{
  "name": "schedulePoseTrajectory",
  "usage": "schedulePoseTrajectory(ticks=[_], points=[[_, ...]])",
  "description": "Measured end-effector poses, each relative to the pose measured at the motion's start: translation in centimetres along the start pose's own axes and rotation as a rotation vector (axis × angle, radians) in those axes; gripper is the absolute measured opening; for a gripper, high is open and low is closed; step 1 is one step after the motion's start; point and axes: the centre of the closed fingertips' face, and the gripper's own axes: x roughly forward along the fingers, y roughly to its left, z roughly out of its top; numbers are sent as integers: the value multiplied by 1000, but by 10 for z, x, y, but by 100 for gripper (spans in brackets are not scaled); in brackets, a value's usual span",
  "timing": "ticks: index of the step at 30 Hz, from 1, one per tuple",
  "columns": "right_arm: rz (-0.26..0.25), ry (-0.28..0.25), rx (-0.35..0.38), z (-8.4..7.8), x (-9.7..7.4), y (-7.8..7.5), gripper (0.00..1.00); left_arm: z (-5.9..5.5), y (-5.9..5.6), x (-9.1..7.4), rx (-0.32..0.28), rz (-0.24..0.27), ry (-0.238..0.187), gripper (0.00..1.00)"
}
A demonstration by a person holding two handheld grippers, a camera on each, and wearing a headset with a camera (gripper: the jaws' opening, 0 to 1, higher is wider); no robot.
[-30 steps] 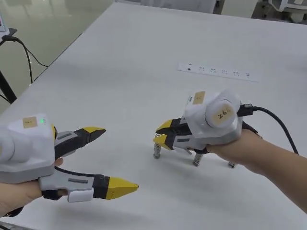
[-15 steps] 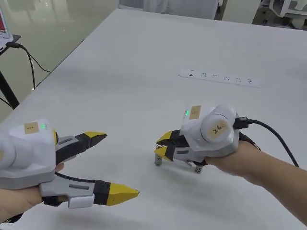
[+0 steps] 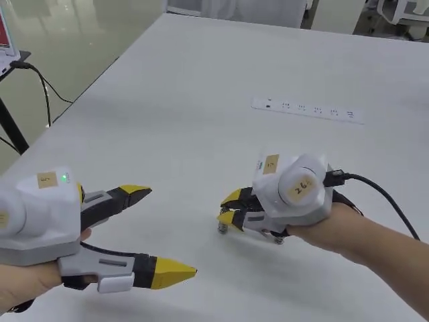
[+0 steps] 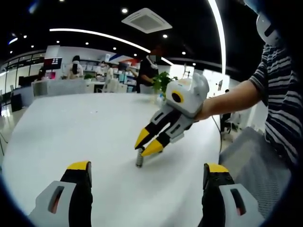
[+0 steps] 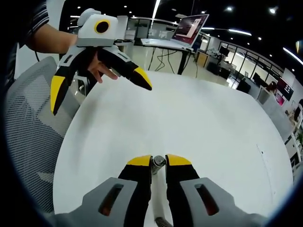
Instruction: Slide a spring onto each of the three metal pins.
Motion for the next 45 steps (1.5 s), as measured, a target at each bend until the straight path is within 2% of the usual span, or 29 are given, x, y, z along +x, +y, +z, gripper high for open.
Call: schedulePoseTrajectory(ticks=[9, 20, 26, 30, 34, 39, 45], points=[[5, 1, 27, 0, -1, 0, 9, 2, -5, 4, -2, -9, -2, 95], [-9, -35, 61, 5, -12, -1, 14, 7, -7, 8, 12, -20, 6, 95], [-36, -114, 142, 12, -32, -5, 17, 14, -8, 15, 26, -27, 5, 95], [-53, -146, 166, 9, -46, -6, 21, 19, -9, 20, 29, -34, 2, 96], [-68, -172, 202, 5, -56, -7, 25, 22, -12, 25, 32, -44, 2, 96], [-82, -203, 213, 4, -66, -4, 31, 26, -12, 28, 38, -48, 0, 97], [-90, -213, 226, 0, -76, 0, 40, 29, -16, 31, 43, -67, 12, 95]])
